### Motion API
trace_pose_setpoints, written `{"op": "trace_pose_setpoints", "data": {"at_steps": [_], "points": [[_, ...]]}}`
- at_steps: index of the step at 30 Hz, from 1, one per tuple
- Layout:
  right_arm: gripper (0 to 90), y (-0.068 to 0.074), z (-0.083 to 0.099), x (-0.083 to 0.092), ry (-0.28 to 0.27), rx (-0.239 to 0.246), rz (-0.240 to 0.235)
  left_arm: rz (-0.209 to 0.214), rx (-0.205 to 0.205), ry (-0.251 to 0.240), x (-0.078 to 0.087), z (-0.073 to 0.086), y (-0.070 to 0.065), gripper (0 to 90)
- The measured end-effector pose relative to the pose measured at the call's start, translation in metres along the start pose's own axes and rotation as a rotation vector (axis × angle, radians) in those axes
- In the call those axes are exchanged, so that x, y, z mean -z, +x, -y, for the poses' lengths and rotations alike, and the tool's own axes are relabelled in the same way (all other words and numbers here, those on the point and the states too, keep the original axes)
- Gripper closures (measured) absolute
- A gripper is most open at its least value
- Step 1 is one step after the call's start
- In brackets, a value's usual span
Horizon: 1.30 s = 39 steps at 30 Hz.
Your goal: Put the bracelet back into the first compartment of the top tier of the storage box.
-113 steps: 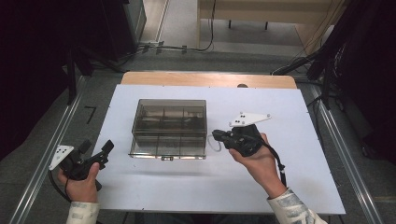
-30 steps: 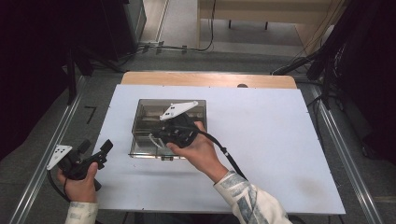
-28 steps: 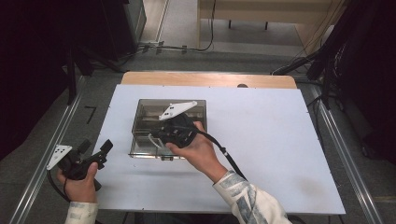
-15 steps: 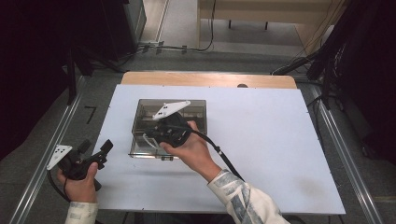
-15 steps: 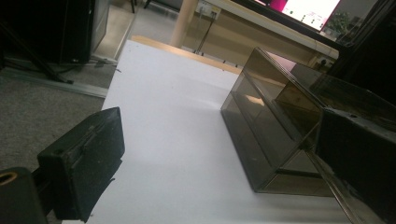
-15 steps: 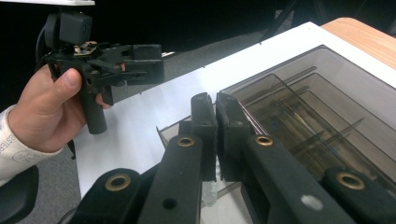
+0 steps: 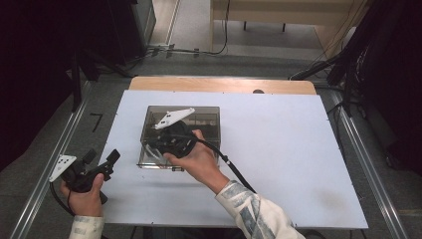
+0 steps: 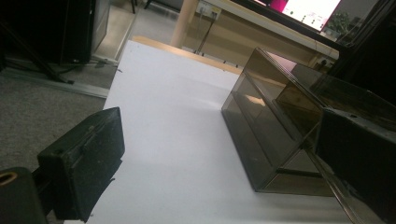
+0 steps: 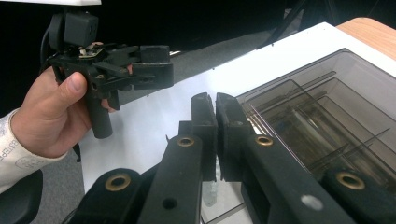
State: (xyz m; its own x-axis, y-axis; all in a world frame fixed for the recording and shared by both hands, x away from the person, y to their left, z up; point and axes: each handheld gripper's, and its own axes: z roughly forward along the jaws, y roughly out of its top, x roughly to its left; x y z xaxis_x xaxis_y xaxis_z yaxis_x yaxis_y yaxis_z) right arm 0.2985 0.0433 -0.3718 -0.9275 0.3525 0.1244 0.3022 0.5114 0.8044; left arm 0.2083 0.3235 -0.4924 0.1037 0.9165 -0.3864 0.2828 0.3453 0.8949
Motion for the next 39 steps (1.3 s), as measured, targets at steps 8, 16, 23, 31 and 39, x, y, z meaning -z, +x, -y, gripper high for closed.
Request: {"op": "trace_pose_setpoints", "data": {"at_steps": [8, 16, 23, 31, 39], "points": [[79.6, -0.001, 0.001, -0.005, -0.008, -0.005, 0.020, -0.001, 0.001, 0.001, 0.000, 0.000, 0.000, 2.4], [73.3, -0.002, 0.003, -0.009, 0.009, -0.009, 0.039, 0.000, 0.001, 0.001, 0.000, 0.000, 0.000, 2.5], [68.8, -0.003, 0.005, -0.008, 0.018, -0.013, 0.035, -0.001, 0.005, -0.001, 0.001, 0.000, 0.001, 2.5], [61.7, -0.006, 0.010, -0.005, 0.026, -0.022, 0.032, -0.001, 0.003, 0.000, 0.000, 0.000, 0.001, 2.5], [54.1, -0.011, 0.019, 0.006, 0.020, -0.029, 0.045, 0.001, 0.000, 0.004, 0.000, 0.000, 0.000, 2.5]]}}
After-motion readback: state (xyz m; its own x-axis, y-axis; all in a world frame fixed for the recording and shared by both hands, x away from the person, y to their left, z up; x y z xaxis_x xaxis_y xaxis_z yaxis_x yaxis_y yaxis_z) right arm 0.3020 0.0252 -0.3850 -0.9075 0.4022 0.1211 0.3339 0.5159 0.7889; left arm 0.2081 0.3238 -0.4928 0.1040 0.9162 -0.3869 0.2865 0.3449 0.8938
